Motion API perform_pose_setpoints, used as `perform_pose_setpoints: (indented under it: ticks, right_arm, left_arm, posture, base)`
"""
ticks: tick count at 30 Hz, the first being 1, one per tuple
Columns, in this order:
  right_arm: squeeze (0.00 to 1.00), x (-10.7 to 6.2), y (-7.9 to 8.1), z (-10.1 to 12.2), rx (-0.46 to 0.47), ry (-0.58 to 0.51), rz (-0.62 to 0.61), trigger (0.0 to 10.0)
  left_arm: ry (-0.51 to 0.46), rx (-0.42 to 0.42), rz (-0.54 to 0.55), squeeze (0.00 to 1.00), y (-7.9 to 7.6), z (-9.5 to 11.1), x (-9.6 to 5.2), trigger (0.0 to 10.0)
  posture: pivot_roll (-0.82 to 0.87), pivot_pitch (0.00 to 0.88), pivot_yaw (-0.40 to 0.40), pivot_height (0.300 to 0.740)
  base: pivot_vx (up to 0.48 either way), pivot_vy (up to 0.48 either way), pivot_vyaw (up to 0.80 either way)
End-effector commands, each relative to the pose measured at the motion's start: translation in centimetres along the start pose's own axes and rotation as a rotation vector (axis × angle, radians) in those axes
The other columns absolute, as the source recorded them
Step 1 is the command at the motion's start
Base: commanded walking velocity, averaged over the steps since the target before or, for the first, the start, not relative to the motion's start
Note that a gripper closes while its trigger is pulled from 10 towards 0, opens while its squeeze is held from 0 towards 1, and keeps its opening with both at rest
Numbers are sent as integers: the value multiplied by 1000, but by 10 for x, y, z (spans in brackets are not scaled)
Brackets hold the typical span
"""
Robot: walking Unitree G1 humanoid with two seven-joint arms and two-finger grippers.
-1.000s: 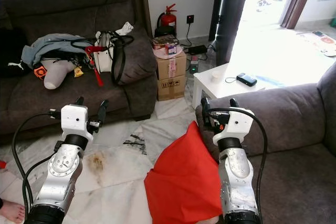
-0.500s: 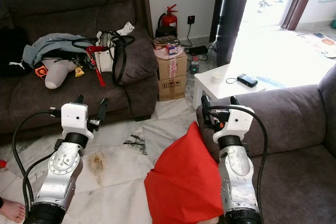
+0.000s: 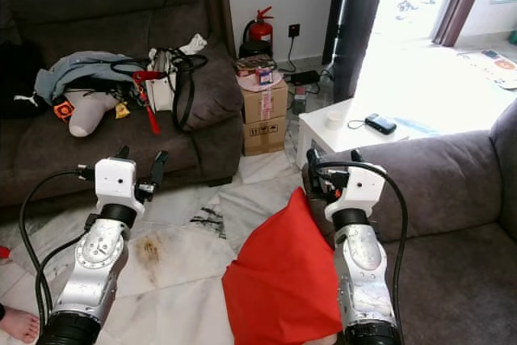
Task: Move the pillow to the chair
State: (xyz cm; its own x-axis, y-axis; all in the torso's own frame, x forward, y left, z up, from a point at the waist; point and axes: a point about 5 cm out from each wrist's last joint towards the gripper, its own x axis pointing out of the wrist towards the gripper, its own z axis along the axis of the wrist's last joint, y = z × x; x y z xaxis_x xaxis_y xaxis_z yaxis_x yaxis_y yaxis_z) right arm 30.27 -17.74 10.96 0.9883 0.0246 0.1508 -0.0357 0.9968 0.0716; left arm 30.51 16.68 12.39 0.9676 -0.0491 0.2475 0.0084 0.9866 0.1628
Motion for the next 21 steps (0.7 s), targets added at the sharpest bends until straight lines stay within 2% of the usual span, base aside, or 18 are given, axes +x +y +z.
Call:
perform_pose_setpoints:
  ticks: [1, 12, 19, 21]
  right_arm:
    - [0, 5, 2, 6, -6, -14, 9, 10000]
    - [0, 4, 0, 6, -10, -12, 2, 10000]
    - [0, 0, -2, 4, -15, -6, 9, 10000]
    - [0, -2, -5, 4, -18, -3, 5, 10000]
  left_arm:
    - [-6, 10, 1, 0, 1, 2, 2, 10000]
    - [-7, 9, 4, 0, 1, 3, 2, 10000]
    - [2, 29, 11, 0, 9, 0, -2, 10000]
    - [2, 41, 21, 0, 16, 1, -1, 10000]
  posture:
    - [-46, 0, 51, 740]
    - [-46, 0, 50, 740]
    - [-46, 0, 53, 740]
    - [-44, 0, 55, 740]
  base:
    - [0, 0, 0]
    - [0, 0, 0]
    - [0, 0, 0]
    - [0, 0, 0]
